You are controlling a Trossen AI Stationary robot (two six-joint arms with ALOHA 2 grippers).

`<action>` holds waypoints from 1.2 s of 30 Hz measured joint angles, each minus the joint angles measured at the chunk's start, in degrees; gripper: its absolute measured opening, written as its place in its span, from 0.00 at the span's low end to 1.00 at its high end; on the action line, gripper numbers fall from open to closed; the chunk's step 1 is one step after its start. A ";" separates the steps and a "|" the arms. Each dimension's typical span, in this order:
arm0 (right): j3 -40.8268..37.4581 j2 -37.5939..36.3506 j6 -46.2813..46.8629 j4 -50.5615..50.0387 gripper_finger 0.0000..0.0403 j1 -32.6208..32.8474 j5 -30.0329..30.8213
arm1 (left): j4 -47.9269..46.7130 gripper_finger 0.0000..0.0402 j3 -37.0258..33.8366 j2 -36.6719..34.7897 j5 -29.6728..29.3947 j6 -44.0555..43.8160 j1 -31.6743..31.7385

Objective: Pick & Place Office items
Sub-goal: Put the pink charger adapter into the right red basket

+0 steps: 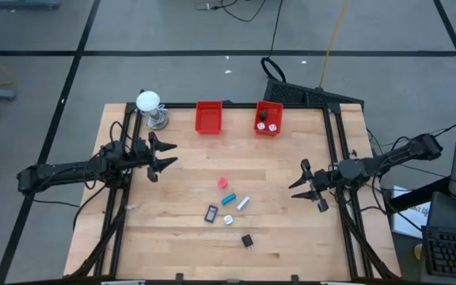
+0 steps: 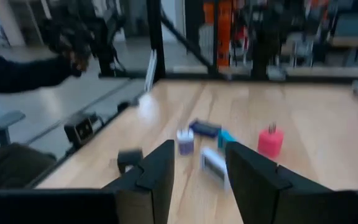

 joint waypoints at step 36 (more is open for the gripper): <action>-3.33 0.04 -11.64 11.69 0.33 -0.02 8.79 | 1.50 0.61 28.93 57.81 -31.14 -15.94 -35.33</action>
